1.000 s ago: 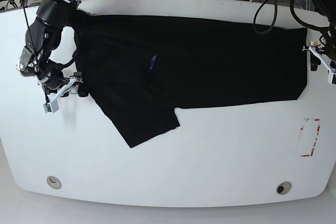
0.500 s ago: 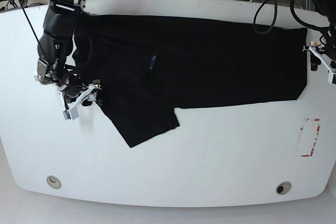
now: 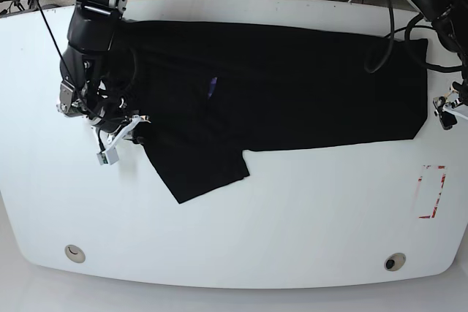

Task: Fold the T-shirt properly
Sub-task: 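Grasp the shirt edge with both grippers along its side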

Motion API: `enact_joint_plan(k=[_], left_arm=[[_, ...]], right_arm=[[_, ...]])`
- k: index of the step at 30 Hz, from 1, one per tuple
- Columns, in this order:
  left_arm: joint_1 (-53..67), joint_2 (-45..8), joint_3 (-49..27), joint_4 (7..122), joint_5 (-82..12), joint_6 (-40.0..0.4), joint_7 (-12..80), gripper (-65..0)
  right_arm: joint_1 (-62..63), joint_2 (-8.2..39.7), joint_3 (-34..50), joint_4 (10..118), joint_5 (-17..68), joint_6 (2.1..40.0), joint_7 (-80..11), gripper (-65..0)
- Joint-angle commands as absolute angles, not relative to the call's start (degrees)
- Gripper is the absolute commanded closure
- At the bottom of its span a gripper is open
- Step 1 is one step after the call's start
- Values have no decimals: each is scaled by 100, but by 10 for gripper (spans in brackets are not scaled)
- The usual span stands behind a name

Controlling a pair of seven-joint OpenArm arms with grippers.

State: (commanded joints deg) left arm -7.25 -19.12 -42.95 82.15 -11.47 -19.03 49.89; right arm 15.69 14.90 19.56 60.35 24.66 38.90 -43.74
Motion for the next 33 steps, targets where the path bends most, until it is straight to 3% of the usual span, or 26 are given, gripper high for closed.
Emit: enact_joint_plan(k=[10,22,26,28,30,33], left_arm=[[-1165,-2026,-3468,6897,-1174,-1912,4488,-547],[-1174,-2000,-2853,6457,-1191,-1921,4462,-542],[-1174,-2000,-2853,6404,-1191,-2211,4462,-539],[-1174,-1982,-2853,6404,-1182,-2325,4462,-493],[-1174,-1921,-2862,6404,-1165,-2352,4453,-381],[-1174,-1921,-2862,6404,-1165,-2360,4374,-142]], right_arm=[[1578,1420,1956,6044,2466,3890,-4374,0],[1578,1420,1974,6062,2466,3890,-4374,0],[1578,1411,1982,6062,2466,3890,-4374,0],[1578,1411,1982,6062,2466,3890,-4374,0],[1578,1420,1991,6062,2466,3890,-4374,0],[1578,1429,1991,6062,2466,3890,-4374,0]])
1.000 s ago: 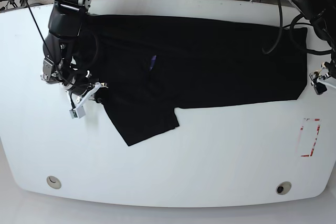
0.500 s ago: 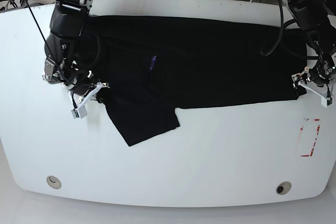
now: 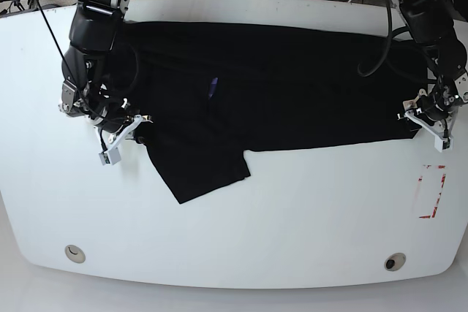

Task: Fold the T-shirt properly
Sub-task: 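Grasp the shirt edge with both grippers along its side, then lift the shirt with both grippers, shake it and lay it flat again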

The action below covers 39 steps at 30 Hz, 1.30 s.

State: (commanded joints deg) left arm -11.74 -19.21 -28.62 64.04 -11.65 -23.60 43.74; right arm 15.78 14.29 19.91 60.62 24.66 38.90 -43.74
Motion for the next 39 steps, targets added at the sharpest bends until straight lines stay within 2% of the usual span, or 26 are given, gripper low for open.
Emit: enact_joint_plan(k=[1,2,6,12,17,21,25,32,37,39], left_arm=[[-1174,-1921,-2853,6404,-1156,-2360,4286,-56],[-1174,-1921,-2853,6404,-1156,-2360,4189,0],[-1174,-1930,-2668,6466,-1182,-2404,4145,0],[-1174,-1947,-2484,7371,-1147,-3178,4242,0],[-1349,-1956,-2316,8180,-1147,-3187,4330,0],[-1499,-1956,-2264,8796,-1147,-3187,4593,0],[-2000,-1938,-2255,9244,-1147,-3187,5068,0],[-2976,-1930,-2220,9745,-1156,-3187,5297,0],[-4268,-1956,-2220,9763,-1156,-3187,5886,0],[-4637,-1956,-2220,9745,-1156,-3187,5903,0]], right_arm=[[1578,1429,1991,6062,2466,3890,-4374,0],[1587,1429,1982,6070,2466,3890,-4374,0],[1675,1429,1974,6193,2466,3890,-4374,0],[1745,1587,1965,7037,2466,3890,-4752,0],[2237,1640,1965,7284,2466,3890,-5138,0],[2615,1903,1956,7503,2466,3890,-5411,0],[3160,2062,1947,7521,2466,3890,-5631,0],[4286,2422,1930,7512,2475,3916,-6114,0],[5393,2862,1174,7495,2501,3943,-6273,0],[5771,2897,980,7486,2501,3943,-6308,0]])
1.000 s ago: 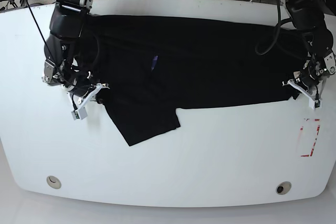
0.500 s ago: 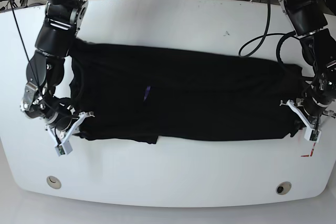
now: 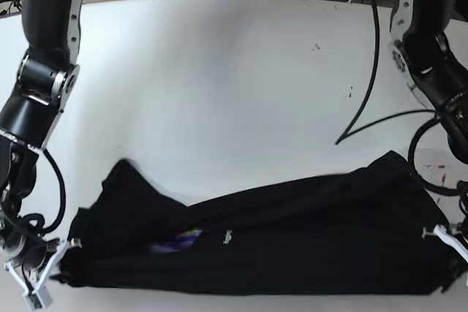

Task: Fold the T-shirt properly
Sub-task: 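Lift the shirt with both grippers, shake it and lay it flat again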

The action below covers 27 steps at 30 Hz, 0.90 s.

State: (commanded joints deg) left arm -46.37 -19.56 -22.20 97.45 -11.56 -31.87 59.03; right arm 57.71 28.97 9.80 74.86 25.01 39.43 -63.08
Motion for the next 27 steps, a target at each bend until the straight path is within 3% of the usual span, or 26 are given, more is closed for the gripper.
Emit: enact_joint_plan(k=[7,14,21,27], left_arm=[[-5842,-2132,-1833,9560,-1147,-3187,5921,0],[-5930,-2132,-1807,9596,-1174,-3213,5921,0],[-5103,-2237,-1824,9824,-1191,-3222,5921,0],[-3811,-2229,-1824,10431,-1191,-3231,5921,0]], right_arm=[[7248,3037,242,7486,2501,3952,-6536,0],[7433,3081,92,7521,2510,4000,-6756,0],[6360,3187,611,8040,2510,4000,-7064,0],[4681,3152,1191,8848,2510,4000,-7125,0]])
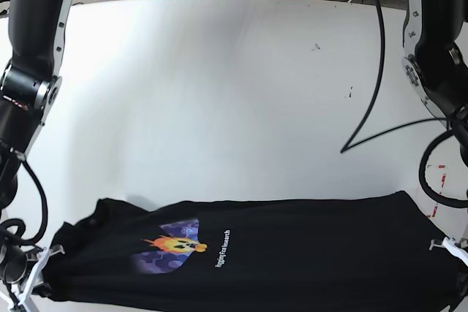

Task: Fold the T-shirt properly
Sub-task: 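Lift the shirt with both grippers, shake it and lay it flat again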

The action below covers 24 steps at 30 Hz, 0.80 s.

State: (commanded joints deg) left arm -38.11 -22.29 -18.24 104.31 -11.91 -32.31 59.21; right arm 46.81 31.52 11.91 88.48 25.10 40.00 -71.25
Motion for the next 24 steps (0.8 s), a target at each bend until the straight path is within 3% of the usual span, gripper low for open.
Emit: enact_joint_plan(k=[7,14,24], left_arm=[[-1798,-2193,-2220,11090,-1200,-3284,5930,0],[-119,-2185,-3064,11143,-1200,-4000,5921,0],[1349,-1886,-3855,11125,-1165,-4000,5903,0]], right_arm=[[2633,2914,1930,9596,2993,4000,-7134,0],[1015,2571,2501,9974,3292,4000,-7134,0],[-593,2299,2501,10114,3257,4000,-7099,0]])
